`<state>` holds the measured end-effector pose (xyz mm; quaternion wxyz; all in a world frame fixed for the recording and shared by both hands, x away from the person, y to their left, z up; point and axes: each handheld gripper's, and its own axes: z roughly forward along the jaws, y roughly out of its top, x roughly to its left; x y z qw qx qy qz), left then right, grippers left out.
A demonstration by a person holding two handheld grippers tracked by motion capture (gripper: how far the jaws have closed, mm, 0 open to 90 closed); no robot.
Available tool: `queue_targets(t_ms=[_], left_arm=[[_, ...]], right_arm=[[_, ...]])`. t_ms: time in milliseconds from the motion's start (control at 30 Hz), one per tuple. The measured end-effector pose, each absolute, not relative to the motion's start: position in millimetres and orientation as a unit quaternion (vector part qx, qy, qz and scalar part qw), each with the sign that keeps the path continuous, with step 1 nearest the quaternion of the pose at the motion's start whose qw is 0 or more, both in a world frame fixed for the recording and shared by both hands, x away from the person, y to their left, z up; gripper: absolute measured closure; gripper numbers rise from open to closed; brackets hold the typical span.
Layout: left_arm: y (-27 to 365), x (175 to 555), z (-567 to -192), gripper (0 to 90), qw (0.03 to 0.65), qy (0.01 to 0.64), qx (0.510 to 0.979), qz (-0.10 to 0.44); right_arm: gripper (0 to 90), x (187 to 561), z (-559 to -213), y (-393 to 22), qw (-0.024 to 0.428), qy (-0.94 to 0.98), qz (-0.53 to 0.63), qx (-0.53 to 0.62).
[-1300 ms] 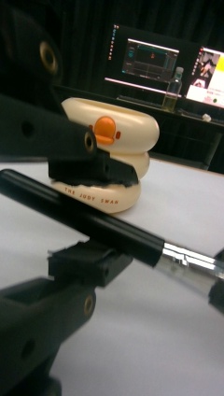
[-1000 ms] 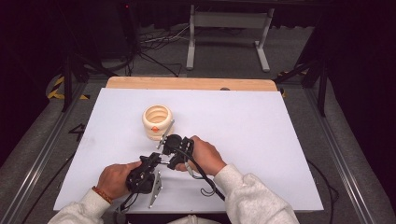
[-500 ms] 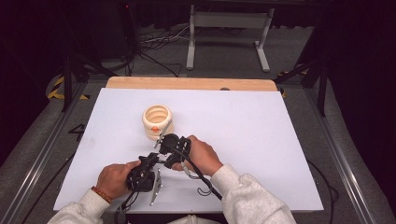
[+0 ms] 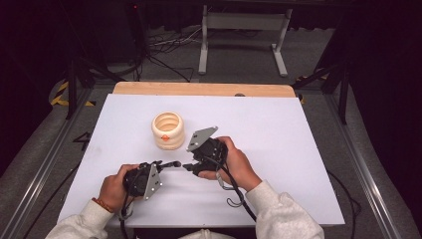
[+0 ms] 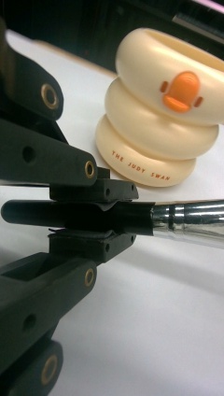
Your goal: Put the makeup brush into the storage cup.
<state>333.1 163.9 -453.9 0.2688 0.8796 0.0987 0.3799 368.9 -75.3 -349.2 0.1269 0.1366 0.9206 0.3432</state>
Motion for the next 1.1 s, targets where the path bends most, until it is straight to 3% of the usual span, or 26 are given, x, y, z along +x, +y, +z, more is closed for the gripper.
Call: queue_targets(t_ms=[700, 867, 1100], left_arm=[[191.6, 347.7, -440.3, 78.7, 0.411, 0.199, 0.852, 0.255], [196.5, 349.6, -438.7, 78.7, 0.43, 0.212, 0.845, 0.235], [203.5, 351.8, -436.4, 78.7, 0.462, 0.225, 0.833, 0.206]], right_arm=[[20.7, 329.3, -357.8, -157.7, 0.249, 0.846, 0.45, 0.139], [18.4, 323.4, -360.7, -170.6, 0.277, 0.834, 0.454, 0.147], [15.6, 322.1, -375.7, -190.9, 0.283, 0.831, 0.448, 0.167]])
